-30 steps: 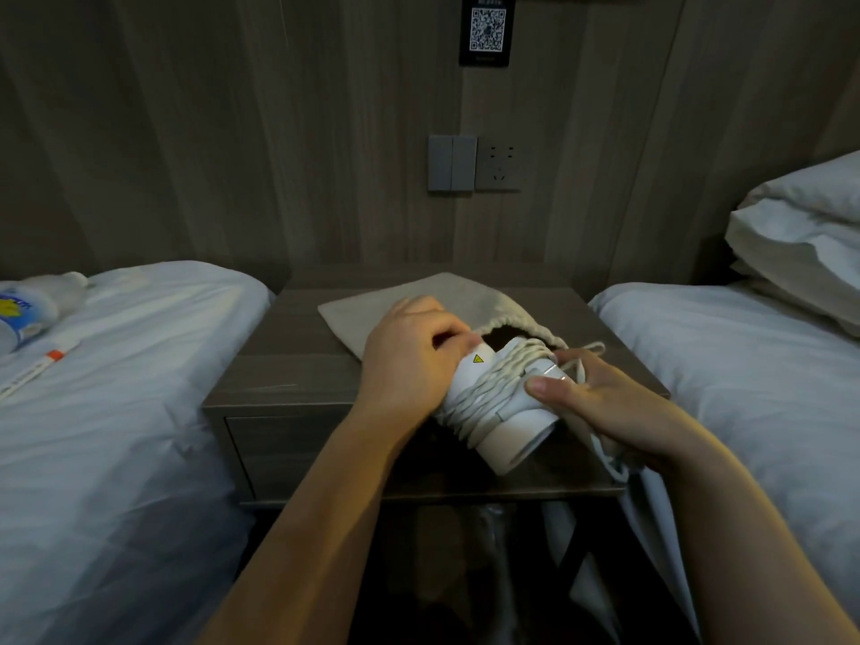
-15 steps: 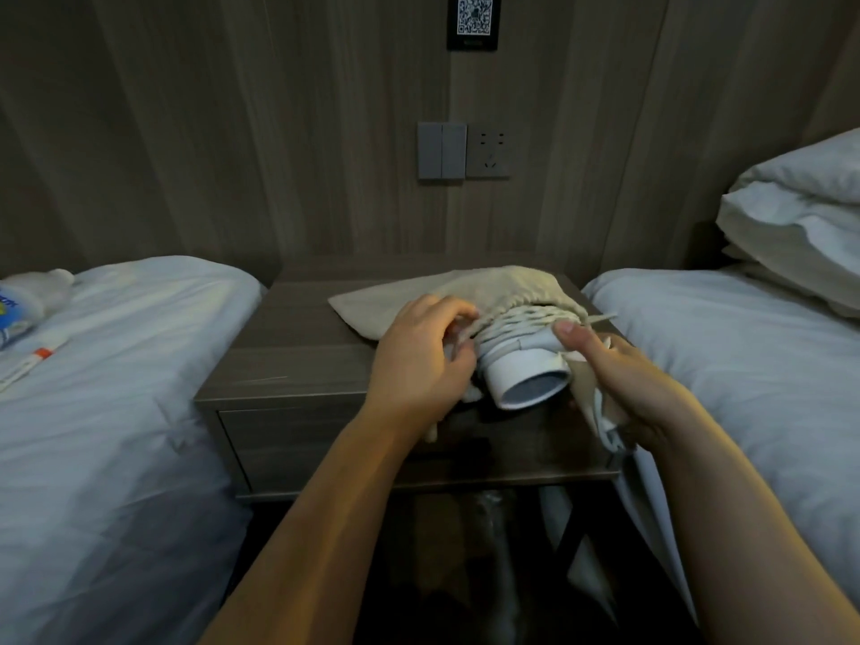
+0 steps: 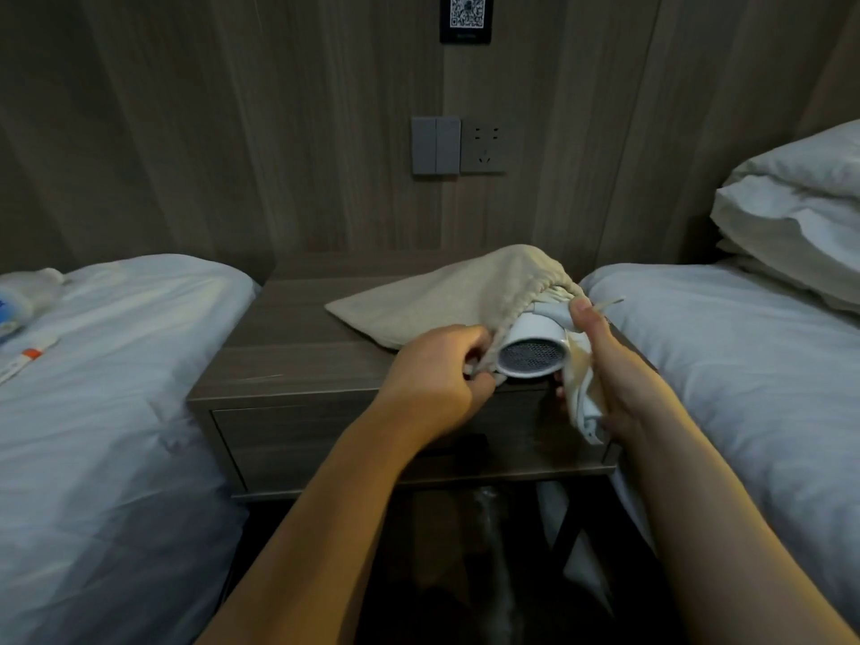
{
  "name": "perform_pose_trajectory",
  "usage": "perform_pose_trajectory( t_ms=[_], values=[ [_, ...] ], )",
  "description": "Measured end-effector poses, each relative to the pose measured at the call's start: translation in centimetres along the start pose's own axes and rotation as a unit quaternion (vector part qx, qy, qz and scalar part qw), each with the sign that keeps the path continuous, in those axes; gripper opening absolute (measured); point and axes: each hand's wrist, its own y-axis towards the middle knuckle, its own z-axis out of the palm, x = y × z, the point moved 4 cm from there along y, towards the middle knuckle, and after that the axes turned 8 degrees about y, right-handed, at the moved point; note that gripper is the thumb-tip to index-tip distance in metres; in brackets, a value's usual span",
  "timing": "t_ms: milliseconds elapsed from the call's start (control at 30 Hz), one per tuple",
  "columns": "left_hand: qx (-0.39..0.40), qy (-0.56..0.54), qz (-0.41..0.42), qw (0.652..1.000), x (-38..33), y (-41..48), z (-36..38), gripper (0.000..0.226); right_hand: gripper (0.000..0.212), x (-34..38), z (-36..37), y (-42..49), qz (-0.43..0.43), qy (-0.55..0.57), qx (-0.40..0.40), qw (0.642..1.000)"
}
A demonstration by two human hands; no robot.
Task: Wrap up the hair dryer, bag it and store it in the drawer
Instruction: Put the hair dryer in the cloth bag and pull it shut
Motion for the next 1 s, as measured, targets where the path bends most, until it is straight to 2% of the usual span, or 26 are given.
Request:
perform_pose_trajectory(
  t_ms=[67,167,200,300,367,433,567,633,700,800,900,1000],
  values=[
    [-0.009,0.016,0.007,1.000,0.3,0.0,0.1,0.021,0.100,0.6,0.0,-0.3,-0.042,-0.049,-0.015,0.998],
    [-0.086,-0.053,-0.007,0.995,0.9,0.1,-0.3,0.011,0.066,1.5,0.4,-0.9,-0.090,-0.109,-0.001,0.990],
    [-0.118,-0.090,-0.009,0.989,0.9,0.2,-0.6,0.012,0.062,1.5,0.4,-0.8,-0.097,-0.120,0.002,0.988],
    [-0.165,-0.135,-0.014,0.977,0.5,0.8,-1.6,0.022,0.089,1.2,0.7,-0.2,-0.101,-0.173,0.010,0.980],
    [-0.167,-0.137,-0.022,0.976,0.2,1.9,-2.3,0.026,0.098,1.2,1.0,0.1,-0.105,-0.191,0.012,0.976],
    [-0.135,-0.128,-0.035,0.982,-0.1,3.7,-2.7,0.028,0.097,1.2,1.2,0.3,-0.115,-0.201,0.016,0.973],
    [0.033,-0.016,-0.024,0.999,-1.7,7.8,-2.6,0.043,0.100,1.0,1.2,0.7,-0.122,-0.246,0.009,0.961],
    [0.072,0.077,-0.007,0.994,-2.6,9.2,-2.4,0.034,0.107,0.7,1.2,0.8,-0.108,-0.262,0.012,0.959],
    [0.074,0.135,0.012,0.988,-3.3,10.2,-2.1,0.020,0.115,0.7,1.2,0.8,-0.100,-0.265,0.013,0.959],
    [0.071,0.097,0.006,0.993,-3.6,11.0,-1.7,0.013,0.120,0.7,1.1,0.5,-0.094,-0.248,0.015,0.964],
    [0.064,-0.026,0.007,0.998,-4.5,11.0,-2.0,0.009,0.107,0.8,1.0,0.2,-0.087,-0.217,0.010,0.972],
    [0.091,-0.071,0.027,0.993,-5.5,10.5,-1.8,0.009,0.102,0.8,1.1,0.1,-0.084,-0.200,0.005,0.976]
  ],
)
